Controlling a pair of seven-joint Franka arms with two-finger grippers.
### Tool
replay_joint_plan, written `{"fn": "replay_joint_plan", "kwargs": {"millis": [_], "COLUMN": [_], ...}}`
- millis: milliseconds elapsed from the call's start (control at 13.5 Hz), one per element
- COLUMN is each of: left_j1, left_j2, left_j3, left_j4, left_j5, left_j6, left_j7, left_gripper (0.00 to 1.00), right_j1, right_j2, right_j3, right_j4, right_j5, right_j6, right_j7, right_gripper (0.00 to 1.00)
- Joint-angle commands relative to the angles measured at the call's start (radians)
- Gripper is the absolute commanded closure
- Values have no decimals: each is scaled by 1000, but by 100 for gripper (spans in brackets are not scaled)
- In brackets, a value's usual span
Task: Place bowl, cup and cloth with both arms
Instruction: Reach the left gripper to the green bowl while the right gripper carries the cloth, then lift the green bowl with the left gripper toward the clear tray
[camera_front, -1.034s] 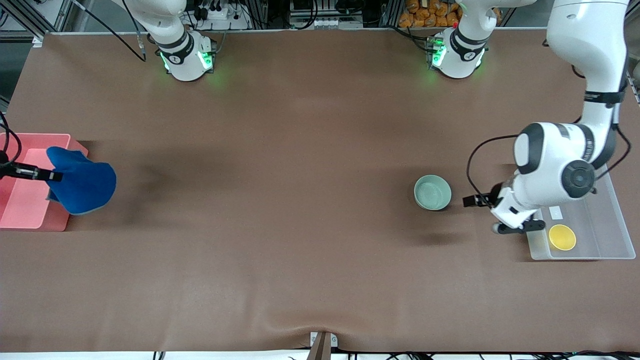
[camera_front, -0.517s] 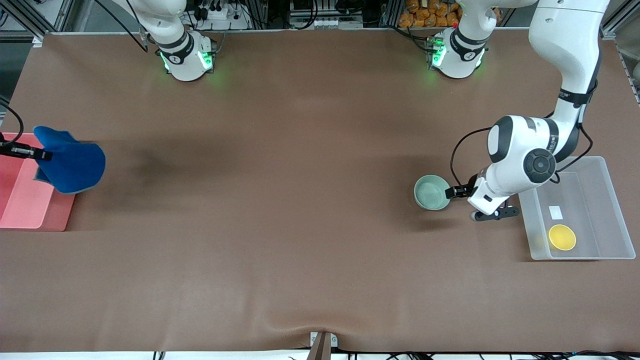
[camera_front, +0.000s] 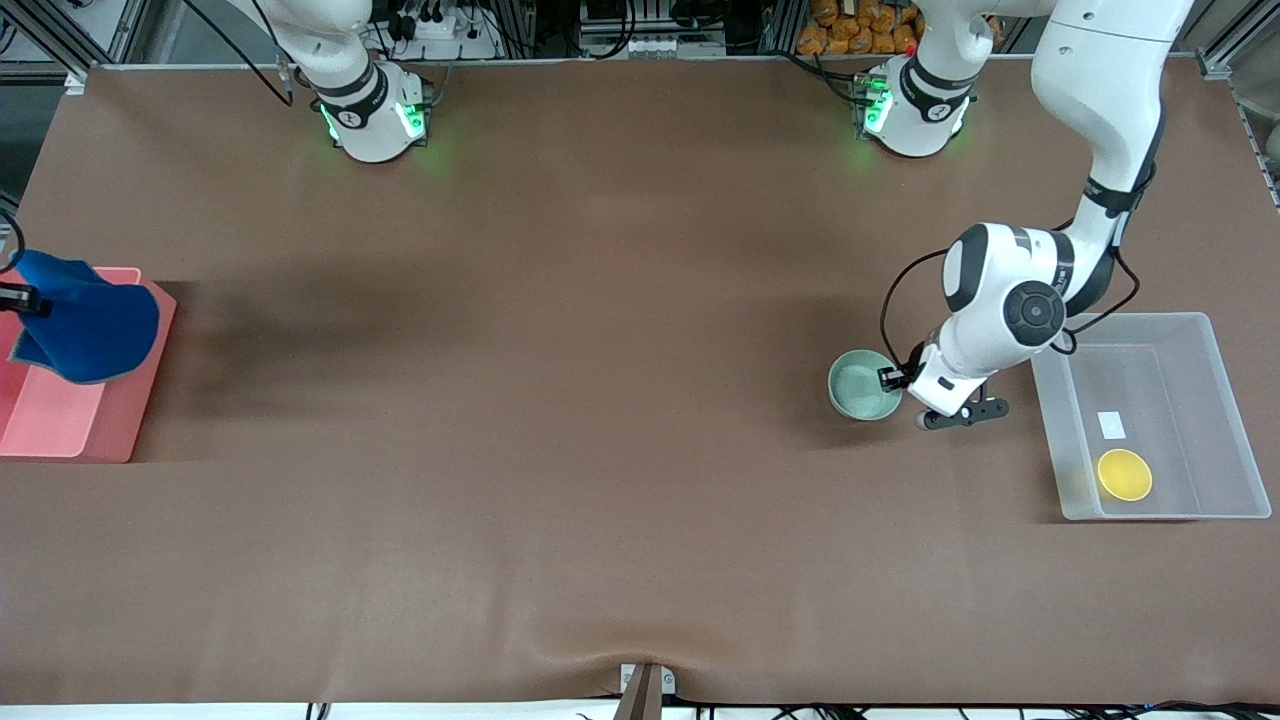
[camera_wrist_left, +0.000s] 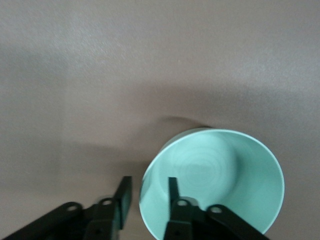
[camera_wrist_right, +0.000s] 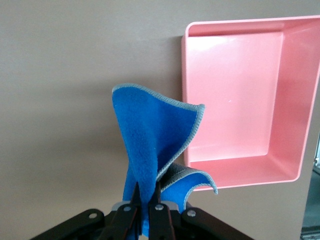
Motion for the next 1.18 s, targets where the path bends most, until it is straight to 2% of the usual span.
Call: {"fn": "replay_joint_plan", "kwargs": {"millis": [0,74,295,443,517,665,812,1108], "left_j1": [-7,-7,1,13,19,68,139,287], "left_j2": [-11,-3,-1,-36,-49,-61,-60,-63], "left_j3": [2,2,2,6,12,12,12,14], "left_j4": [-12,-15,-4,28,61,208,346,476], "left_j5": [1,3,3,3,3,6,12,19], "left_j6": [26,40,52,23,-33,-229,-402,-582], "left_j7": [-58,-60,-62,-66,-63,-37,56,283], "left_gripper": [91,100,100,100,100,100,100,100], "right_j1": [-60,-70,-110,-127,-144,-176,-189,-218], "right_j2": [0,5,29,37,45,51,63,97], "right_j3": [17,17,17,17,17,18,17,18], "right_j4": [-19,-19,-8,-10,-10,-10,-10,-11], "right_j5": [-16,-16,-17,-17,-17,-16,-16,-16], "right_j6": [41,62,79,82,82,82,81,90], "right_j7": [-76,-106,-214,-249,-295,-418,-453,-548], "right_gripper": [100,100,100,100,100,100,100,100]}}
